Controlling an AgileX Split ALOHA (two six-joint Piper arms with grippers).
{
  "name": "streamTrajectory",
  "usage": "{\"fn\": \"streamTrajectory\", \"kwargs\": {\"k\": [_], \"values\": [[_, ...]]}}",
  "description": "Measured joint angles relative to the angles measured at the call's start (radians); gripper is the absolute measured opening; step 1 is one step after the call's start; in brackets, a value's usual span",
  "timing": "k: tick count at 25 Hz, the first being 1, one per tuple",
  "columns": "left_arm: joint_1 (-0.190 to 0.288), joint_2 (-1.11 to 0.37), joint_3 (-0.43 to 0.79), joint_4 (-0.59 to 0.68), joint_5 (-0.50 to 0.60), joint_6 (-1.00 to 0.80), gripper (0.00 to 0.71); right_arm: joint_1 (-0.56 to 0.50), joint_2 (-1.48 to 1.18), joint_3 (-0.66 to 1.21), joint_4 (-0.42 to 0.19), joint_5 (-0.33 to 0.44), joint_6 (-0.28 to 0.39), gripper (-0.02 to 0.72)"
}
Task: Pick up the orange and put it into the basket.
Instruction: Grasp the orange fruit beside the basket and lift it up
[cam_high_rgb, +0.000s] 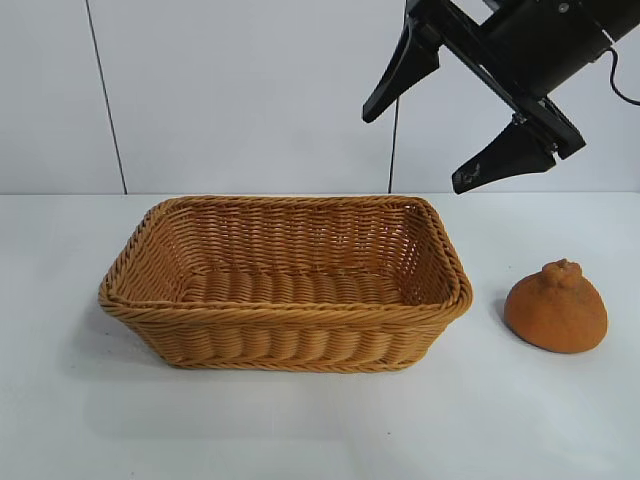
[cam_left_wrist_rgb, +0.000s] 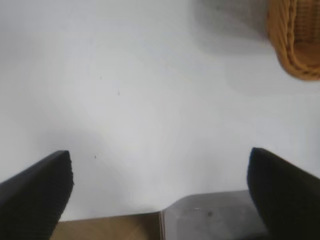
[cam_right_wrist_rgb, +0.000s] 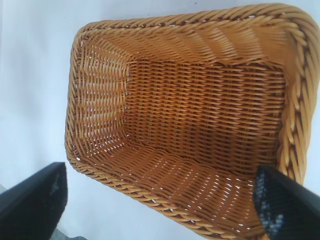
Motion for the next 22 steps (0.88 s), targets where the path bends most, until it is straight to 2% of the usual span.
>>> {"fn": "streamTrajectory", "kwargs": {"k": [6,11,14,17,19,22], "values": [[0.0,-0.353,0.279,0.046,-0.038,-0.001,0.673,0.0,0.0,0.0,0.0,0.002,0.0,0.694],[0.0,-0.618,0.436,0.045,-0.143,-0.04,0.673,0.0,0.0,-0.014,-0.01,0.019,0.0,0.694],[0.0,-0.748,0.505,0.045,-0.15,-0.04,0.673,0.0,0.0,-0.06,-0.04,0.051,0.005,0.694],[0.0,-0.845,0.519,0.045,-0.148,-0.045,0.673,0.0,0.0,-0.121,-0.121,0.075,0.056,0.694],[0.0,-0.896,0.519,0.045,-0.148,-0.045,0.673,0.0,0.0,-0.173,-0.22,0.092,0.117,0.694],[0.0,-0.967,0.52,0.045,-0.147,-0.045,0.673,0.0,0.0,-0.226,-0.403,0.131,0.219,0.694]]}}
